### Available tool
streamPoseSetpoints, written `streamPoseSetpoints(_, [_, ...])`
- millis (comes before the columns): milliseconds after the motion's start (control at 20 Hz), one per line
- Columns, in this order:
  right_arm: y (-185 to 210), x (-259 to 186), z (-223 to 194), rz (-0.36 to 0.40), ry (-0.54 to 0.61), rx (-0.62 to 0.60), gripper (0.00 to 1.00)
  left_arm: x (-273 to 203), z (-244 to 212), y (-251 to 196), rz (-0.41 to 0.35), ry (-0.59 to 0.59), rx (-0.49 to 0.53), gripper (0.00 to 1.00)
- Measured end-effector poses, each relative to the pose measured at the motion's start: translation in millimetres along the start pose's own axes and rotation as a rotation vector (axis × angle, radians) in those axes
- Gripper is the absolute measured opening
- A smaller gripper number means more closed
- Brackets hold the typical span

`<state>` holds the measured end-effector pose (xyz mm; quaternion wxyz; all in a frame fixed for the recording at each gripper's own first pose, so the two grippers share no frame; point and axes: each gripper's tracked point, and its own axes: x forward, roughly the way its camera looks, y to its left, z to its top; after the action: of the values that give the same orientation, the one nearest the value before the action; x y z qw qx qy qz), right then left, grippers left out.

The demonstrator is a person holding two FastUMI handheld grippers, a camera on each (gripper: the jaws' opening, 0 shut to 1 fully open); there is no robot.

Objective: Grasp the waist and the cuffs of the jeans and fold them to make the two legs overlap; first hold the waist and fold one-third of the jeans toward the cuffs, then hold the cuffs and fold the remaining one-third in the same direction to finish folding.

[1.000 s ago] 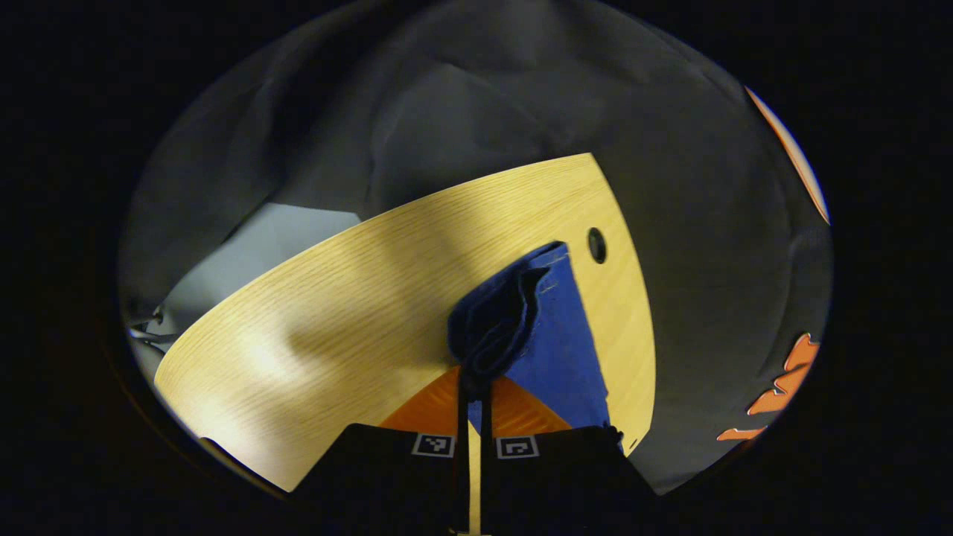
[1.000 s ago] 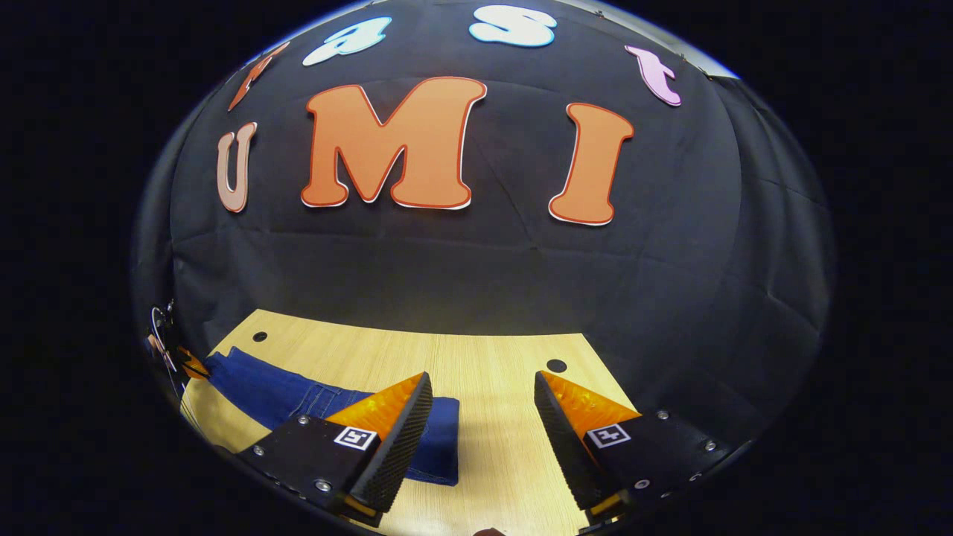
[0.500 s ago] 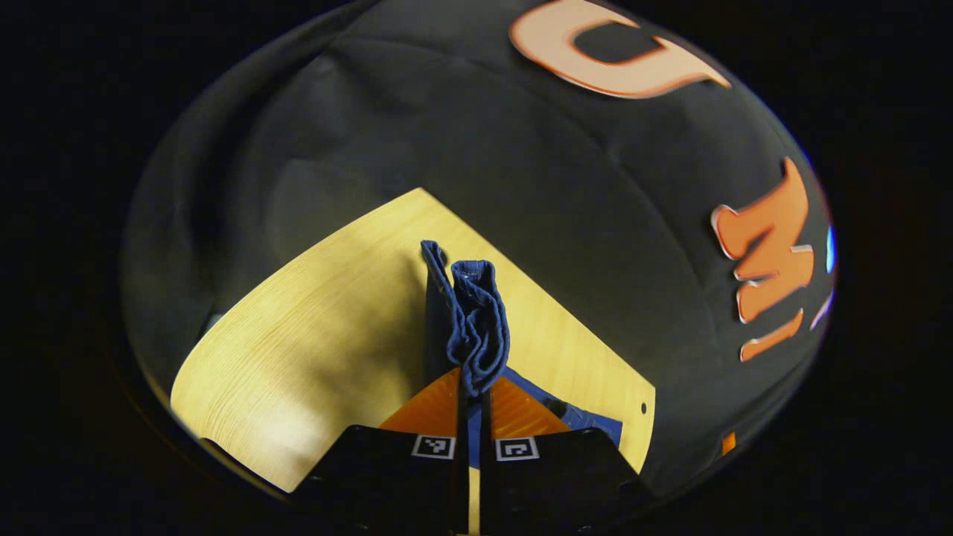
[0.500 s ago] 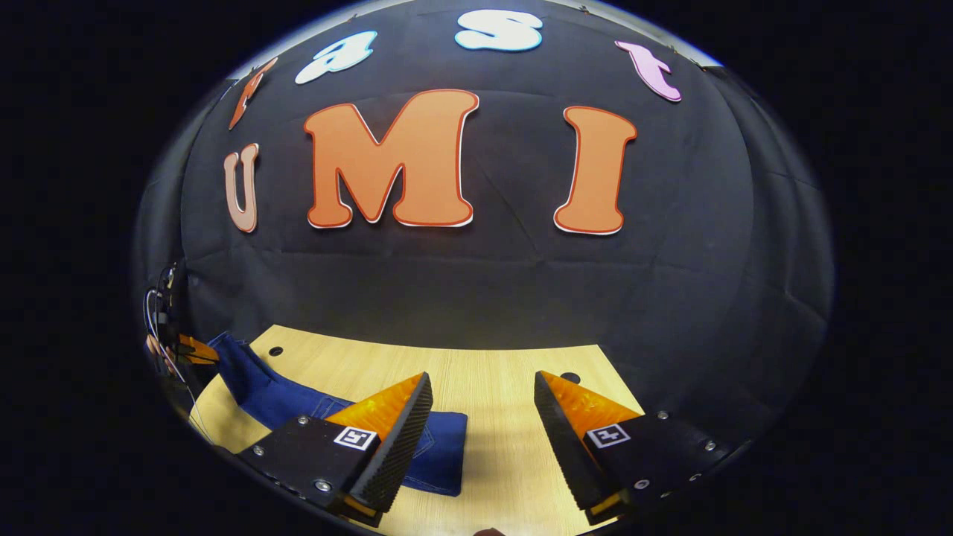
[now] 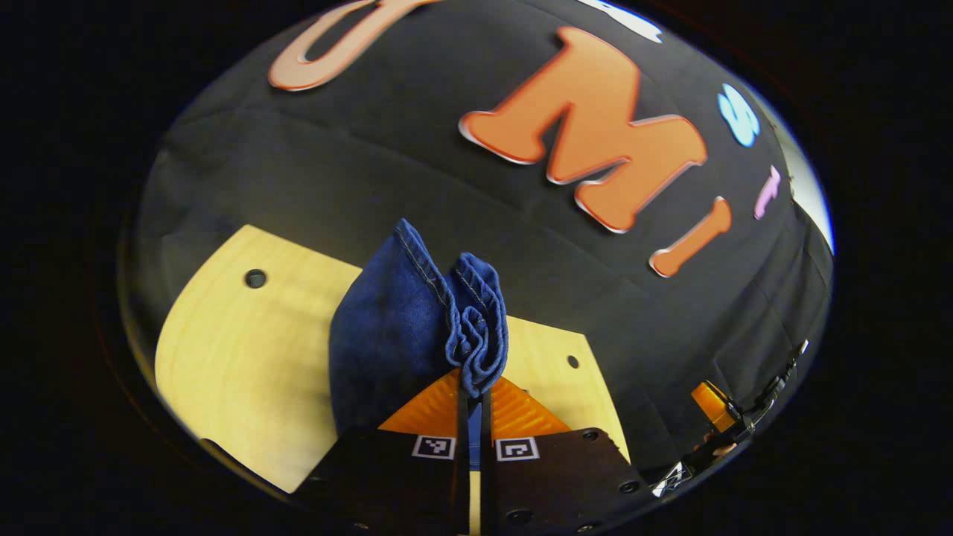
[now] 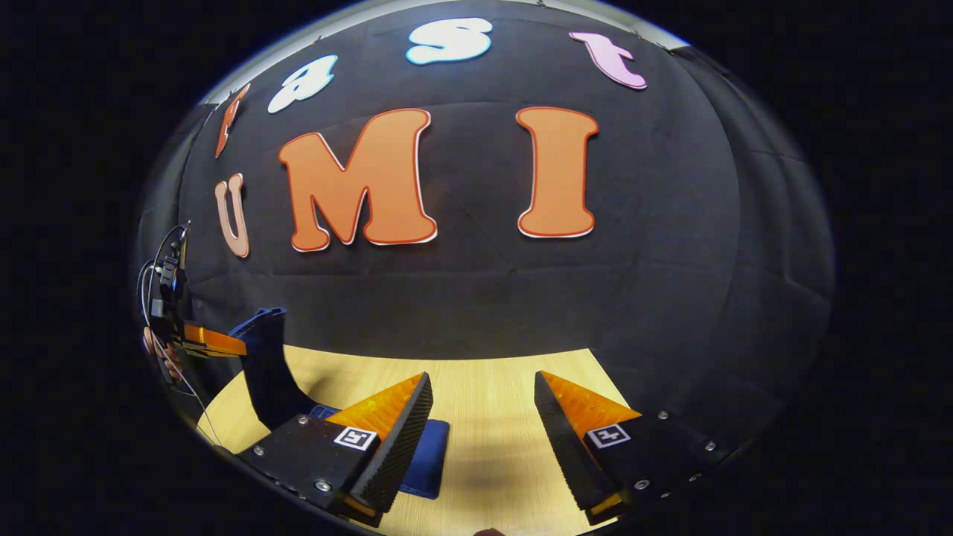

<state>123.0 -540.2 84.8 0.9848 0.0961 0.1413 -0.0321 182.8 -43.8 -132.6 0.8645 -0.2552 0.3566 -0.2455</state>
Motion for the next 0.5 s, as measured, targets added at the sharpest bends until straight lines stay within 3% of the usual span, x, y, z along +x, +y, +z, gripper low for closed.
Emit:
streamPoseSetpoints(150, [-19.6, -5.8, -6.7, -0.004, 0.005, 0.030, 0.87, 41.1, -48.9, -63.9, -0.054, 0.088, 0.098, 0.05])
streamPoseSetpoints(350, [-40.6, -10.3, -16.3, -0.012, 0.019, 0.044, 0.87, 95.0, -128.9, -85.8, 0.016, 0.205, 0.275, 0.02])
streamPoseSetpoints(500, [-52.7, -11.9, -18.3, -0.019, 0.022, 0.046, 0.87, 97.6, -161.8, -87.4, 0.005, 0.262, 0.299, 0.17])
